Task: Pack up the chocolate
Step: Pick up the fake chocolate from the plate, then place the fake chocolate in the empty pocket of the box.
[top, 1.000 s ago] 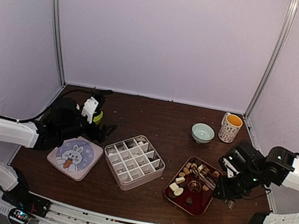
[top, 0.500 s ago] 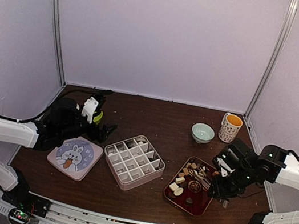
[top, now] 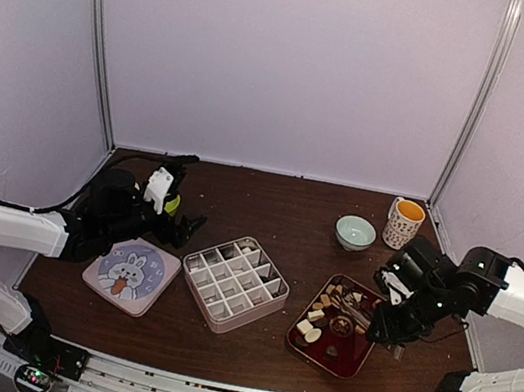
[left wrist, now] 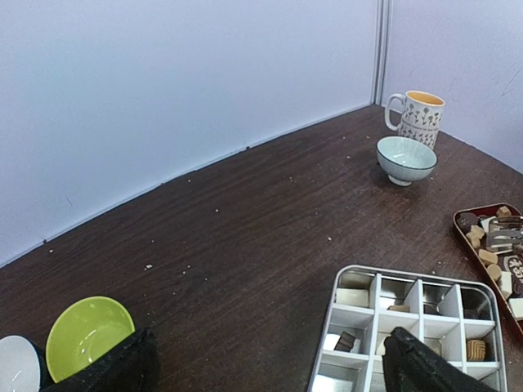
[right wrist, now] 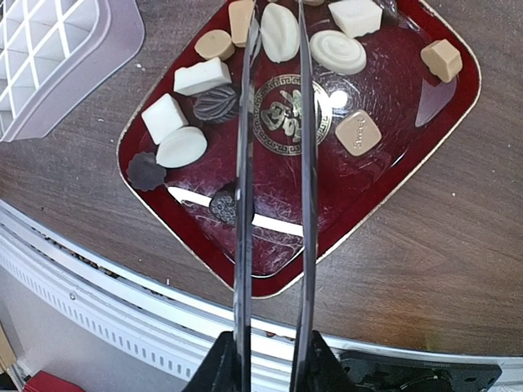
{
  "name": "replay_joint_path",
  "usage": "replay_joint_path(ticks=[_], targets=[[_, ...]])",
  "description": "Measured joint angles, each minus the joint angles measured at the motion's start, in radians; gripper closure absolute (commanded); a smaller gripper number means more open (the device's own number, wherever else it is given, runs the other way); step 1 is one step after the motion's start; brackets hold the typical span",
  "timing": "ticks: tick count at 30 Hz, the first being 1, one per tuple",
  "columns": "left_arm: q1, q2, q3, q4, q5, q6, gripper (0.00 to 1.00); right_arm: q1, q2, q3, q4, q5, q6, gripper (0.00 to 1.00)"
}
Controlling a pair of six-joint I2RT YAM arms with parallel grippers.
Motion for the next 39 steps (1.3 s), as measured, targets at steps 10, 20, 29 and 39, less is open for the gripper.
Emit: replay_joint_path(ticks=[10, 20, 29, 39], targets=[[0.000, 0.000, 0.000, 0.000, 0.000, 0.000, 0.02, 0.000, -0.057, 0.077, 0.032, 0.020, -0.012, 0.78], [0.000, 0.000, 0.000, -0.001, 0.000, 0.000, 0.02, 0.014, 0.113, 0.158, 0.278, -0.050, -0.039, 0.79], [0.000, 0.000, 0.000, -0.001, -0.002, 0.005, 0.02, 0.096, 0.327, 0.284, 0.455, -0.119, -0.049, 0.79], [0.000, 0.000, 0.000, -0.002, -0.001, 0.006, 0.02, 0.162, 0.500, 0.350, 0.566, -0.160, -0.048, 0.79]])
